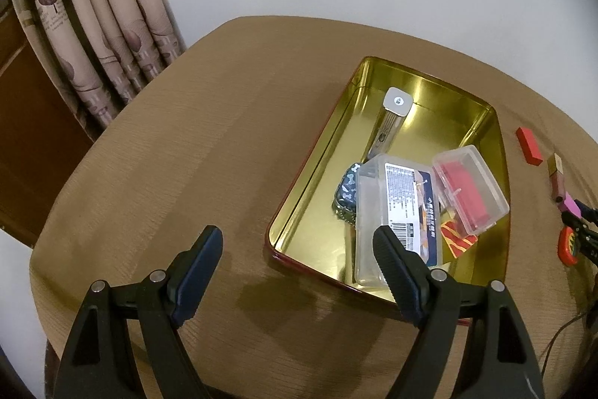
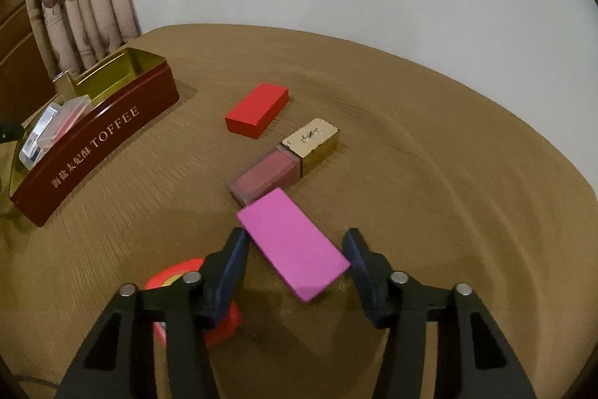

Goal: Organize rigid objects
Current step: 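Move the right gripper to the pink eraser and grasp it, then grasp the red tape measure with the left gripper while the right holds the pink eraser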

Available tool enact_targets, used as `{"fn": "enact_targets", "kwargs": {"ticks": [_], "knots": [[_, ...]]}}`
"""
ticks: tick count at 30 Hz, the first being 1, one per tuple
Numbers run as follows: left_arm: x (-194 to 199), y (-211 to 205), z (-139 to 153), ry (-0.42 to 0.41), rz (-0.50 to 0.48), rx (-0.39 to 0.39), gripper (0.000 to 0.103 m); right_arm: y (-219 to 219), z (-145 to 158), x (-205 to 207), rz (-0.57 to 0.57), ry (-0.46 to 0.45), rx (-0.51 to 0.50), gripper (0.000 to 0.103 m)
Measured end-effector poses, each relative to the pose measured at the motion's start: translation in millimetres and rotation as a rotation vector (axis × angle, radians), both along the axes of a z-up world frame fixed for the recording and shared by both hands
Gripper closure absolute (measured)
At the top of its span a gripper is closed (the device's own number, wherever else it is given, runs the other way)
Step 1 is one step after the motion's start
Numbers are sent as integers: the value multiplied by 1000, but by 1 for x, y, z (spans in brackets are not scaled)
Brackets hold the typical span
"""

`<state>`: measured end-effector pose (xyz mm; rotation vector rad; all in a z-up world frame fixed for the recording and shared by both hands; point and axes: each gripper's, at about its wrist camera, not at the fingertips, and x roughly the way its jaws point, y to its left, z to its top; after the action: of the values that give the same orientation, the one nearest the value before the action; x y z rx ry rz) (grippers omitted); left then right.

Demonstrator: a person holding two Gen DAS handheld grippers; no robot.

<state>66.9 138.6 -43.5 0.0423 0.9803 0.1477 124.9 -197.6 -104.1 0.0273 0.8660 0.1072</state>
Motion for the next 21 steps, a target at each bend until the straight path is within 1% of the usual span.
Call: {"fn": "enact_targets", "kwargs": {"ticks": [1,3,6,9,12,15,18,21], "knots": [[0,-1,0,-1,-2,1,23,1,0,-4,0,-2,-5,66],[-1,-4,1,-6,-11,6,23,2,2,-11,-15,-2,-14,72],[-3,-11,2,-13,-32,17,23,-4,4,-29,-64,-8,-35,73],[-7,-23,2,-14,-84,9,23,-13,3,-45,-144,-8,-45,73],[-13,-41,3,-19,-142,18,23,-25,3,-60,-213,-3,-56,73],[-20,-63,6,-31,-214,29,23,-33,1,-71,-251,2,-65,73],[-24,-96,8,-35,-305,45,23,-39,-1,-82,-292,9,-80,73],[-26,-126,9,-28,-381,38,23,-44,-2,-86,-324,13,-75,73]]}}
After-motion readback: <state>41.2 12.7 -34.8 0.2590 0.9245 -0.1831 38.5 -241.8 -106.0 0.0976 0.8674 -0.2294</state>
